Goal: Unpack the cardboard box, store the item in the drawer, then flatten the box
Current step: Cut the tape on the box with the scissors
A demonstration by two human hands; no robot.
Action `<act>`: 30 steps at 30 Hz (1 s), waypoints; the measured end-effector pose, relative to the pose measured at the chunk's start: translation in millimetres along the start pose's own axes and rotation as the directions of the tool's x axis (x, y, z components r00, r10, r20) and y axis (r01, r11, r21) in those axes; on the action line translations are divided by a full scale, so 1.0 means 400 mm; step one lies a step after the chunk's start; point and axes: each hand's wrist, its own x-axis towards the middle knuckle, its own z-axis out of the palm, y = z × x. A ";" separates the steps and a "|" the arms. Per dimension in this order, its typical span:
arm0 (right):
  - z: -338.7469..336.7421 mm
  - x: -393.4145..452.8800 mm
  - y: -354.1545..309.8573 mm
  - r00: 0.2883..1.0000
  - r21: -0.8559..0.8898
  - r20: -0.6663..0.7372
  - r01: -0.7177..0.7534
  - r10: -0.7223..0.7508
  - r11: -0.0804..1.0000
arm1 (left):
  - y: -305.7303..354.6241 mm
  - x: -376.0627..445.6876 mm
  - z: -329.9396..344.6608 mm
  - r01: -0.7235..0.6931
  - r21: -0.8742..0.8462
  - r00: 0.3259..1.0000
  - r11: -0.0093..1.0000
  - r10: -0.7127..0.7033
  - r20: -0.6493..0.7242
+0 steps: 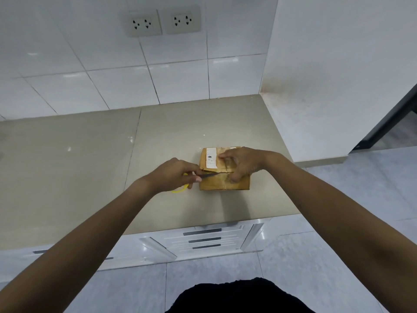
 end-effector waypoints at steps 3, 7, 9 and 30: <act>-0.005 0.000 -0.008 1.000 -0.018 0.012 -0.015 0.015 1.000 | 0.028 0.012 -0.014 -0.089 0.247 0.993 0.965 0.104 -0.048; -0.011 -0.003 -0.011 1.000 -0.030 0.021 -0.022 0.023 0.999 | 0.039 0.010 -0.009 -0.141 0.327 0.980 0.934 0.180 -0.090; -0.010 -0.004 -0.009 1.000 -0.026 0.015 -0.024 0.024 0.999 | 0.034 0.006 0.006 -0.183 0.434 0.956 0.882 0.262 -0.131; 0.027 0.012 0.034 0.994 -0.182 -0.095 0.043 -0.061 0.982 | -0.162 -0.022 0.264 0.407 0.468 0.899 0.784 -0.252 -0.359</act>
